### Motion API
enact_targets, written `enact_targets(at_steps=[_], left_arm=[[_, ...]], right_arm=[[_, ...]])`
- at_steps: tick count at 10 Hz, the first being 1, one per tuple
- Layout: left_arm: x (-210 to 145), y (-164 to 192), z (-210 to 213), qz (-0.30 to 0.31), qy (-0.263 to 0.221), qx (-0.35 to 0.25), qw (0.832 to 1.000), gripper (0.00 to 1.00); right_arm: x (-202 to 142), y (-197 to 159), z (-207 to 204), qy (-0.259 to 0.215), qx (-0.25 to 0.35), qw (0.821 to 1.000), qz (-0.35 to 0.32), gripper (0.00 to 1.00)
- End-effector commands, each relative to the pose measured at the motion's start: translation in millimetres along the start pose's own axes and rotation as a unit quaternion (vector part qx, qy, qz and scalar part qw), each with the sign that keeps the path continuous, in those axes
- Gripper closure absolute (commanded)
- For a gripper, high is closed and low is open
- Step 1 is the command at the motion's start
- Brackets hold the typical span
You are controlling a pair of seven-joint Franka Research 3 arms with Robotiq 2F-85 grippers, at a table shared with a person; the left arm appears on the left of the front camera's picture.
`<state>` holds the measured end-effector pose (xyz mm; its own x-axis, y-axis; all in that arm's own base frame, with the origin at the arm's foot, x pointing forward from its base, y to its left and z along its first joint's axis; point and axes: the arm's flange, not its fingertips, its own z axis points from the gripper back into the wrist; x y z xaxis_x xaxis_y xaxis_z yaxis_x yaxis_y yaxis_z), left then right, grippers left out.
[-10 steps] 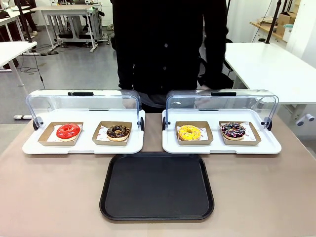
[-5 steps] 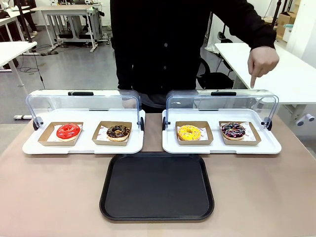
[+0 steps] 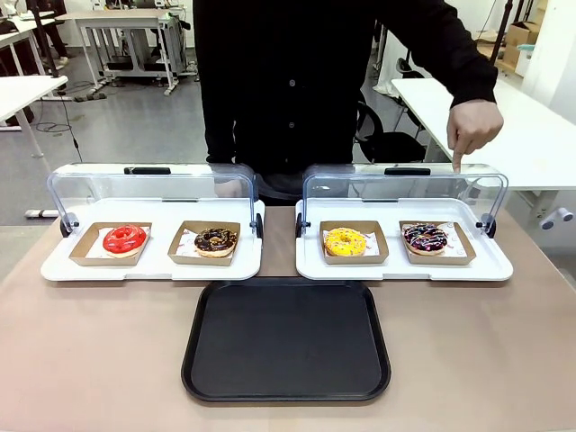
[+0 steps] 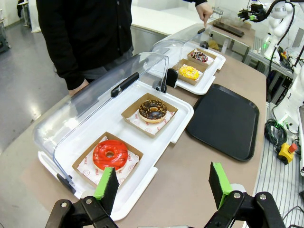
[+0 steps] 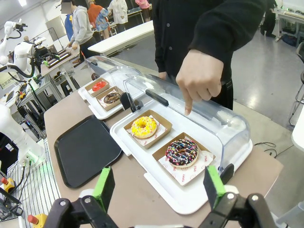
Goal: Move the fourth donut from the left to the tray.
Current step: Pick up the Paper togo box containing the Donut indicated by the person and place it on the Handle tray.
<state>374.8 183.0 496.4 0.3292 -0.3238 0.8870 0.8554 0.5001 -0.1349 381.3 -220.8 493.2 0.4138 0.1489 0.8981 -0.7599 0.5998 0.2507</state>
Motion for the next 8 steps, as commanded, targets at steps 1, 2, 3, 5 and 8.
enact_targets(at_steps=[1, 2, 3, 5, 8], left_arm=[[1.0, 2.1, 0.5, -0.011, -0.012, -0.001, 1.0, 0.0], [1.0, 2.1, 0.5, -0.011, -0.012, -0.001, 1.0, 0.0], [1.0, 2.1, 0.5, -0.011, -0.012, -0.001, 1.0, 0.0], [1.0, 2.1, 0.5, -0.011, -0.012, -0.001, 1.0, 0.0], [1.0, 2.1, 0.5, -0.011, -0.012, -0.001, 1.0, 0.0]], right_arm=[[1.6, -0.8, -1.4, -0.016, 0.0, 1.0, 0.013, 0.0], [1.6, -0.8, -1.4, -0.016, 0.0, 1.0, 0.013, 0.0], [1.6, -0.8, -1.4, -0.016, 0.0, 1.0, 0.013, 0.0], [1.6, -0.8, -1.4, -0.016, 0.0, 1.0, 0.013, 0.0], [1.6, -0.8, -1.4, -0.016, 0.0, 1.0, 0.013, 0.0]])
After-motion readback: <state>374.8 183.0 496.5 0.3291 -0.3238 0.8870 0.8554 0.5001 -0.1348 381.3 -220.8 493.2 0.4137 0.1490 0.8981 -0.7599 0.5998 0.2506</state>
